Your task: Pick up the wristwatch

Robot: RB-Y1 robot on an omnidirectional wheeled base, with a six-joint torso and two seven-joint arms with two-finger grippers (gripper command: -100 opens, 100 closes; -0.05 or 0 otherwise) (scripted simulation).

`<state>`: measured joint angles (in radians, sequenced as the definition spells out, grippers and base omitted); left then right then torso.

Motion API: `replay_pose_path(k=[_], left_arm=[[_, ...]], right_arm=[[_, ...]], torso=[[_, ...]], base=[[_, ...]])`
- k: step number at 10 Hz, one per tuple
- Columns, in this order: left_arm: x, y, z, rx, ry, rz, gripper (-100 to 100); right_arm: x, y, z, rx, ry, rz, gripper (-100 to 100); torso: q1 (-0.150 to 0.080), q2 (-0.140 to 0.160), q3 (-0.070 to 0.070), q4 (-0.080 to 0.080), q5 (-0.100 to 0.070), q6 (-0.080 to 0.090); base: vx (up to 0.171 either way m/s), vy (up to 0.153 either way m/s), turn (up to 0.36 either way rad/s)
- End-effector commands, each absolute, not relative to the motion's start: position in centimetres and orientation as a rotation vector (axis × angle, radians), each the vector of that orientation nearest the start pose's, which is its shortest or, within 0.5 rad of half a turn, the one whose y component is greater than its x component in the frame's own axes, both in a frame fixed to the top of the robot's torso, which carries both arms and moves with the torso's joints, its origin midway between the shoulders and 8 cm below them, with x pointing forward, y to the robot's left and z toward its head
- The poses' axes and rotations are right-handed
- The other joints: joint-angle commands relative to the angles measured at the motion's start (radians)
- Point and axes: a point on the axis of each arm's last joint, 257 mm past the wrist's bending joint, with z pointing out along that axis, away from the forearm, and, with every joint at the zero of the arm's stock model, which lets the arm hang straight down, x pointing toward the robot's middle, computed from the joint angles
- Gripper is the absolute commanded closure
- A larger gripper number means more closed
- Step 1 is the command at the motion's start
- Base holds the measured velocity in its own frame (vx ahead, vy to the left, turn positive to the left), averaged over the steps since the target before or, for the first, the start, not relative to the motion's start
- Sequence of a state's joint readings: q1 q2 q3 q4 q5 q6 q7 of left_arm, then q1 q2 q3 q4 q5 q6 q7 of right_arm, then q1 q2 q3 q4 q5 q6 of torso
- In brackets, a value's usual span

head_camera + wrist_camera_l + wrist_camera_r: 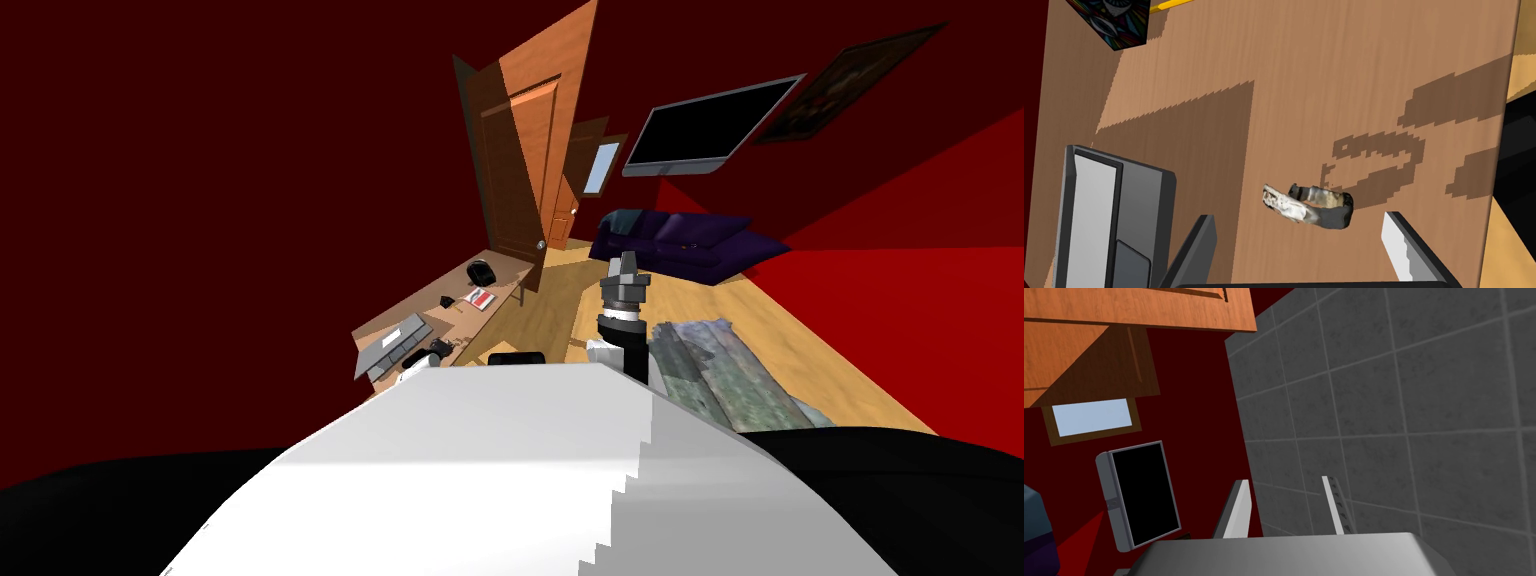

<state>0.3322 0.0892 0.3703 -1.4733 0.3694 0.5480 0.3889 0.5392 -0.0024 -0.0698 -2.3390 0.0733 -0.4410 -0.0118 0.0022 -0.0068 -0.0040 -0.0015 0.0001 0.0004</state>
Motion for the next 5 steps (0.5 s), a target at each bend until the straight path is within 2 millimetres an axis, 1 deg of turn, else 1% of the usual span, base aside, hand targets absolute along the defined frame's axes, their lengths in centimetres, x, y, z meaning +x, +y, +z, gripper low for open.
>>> replay_pose_path(k=[1,2,3,4,5], left_arm=[[28.6,43.7,-50.3,-2.515,0.726,-0.726,-100],[28.5,43.7,-50.5,-2.522,0.724,-0.723,0],[30.7,42.4,-50.8,-2.508,0.754,-0.754,-100],[31.3,41.8,-51.6,-2.53,0.758,-0.751,-100],[33.2,40.7,-51.5,-2.506,0.789,-0.781,-100]], right_arm=[[33.6,-29.7,2.8,0.634,0.674,1.172,0],[33.6,-29.7,2.8,0.634,0.674,1.172,0],[33.6,-29.7,2.8,0.634,0.674,1.172,0],[33.6,-29.7,2.8,0.634,0.674,1.172,0],[33.6,-29.7,2.8,0.634,0.674,1.172,0]], torso=[[0.0,0.0,0.0,0.0,0.0,0.0],[-0.001,0.003,0.001,0.0,0.0,0.0],[-0.001,0.005,0.003,0.001,0.0,0.0],[-0.001,0.006,0.004,0.001,0.0,-0.001],[-0.001,0.007,0.004,0.002,0.0,0.0]], base=[[0.042,0.016,0.001],[0.008,0.002,-0.001],[-0.021,0.017,0.273],[-0.028,0.005,0.158],[-0.04,0.015,0.298]])
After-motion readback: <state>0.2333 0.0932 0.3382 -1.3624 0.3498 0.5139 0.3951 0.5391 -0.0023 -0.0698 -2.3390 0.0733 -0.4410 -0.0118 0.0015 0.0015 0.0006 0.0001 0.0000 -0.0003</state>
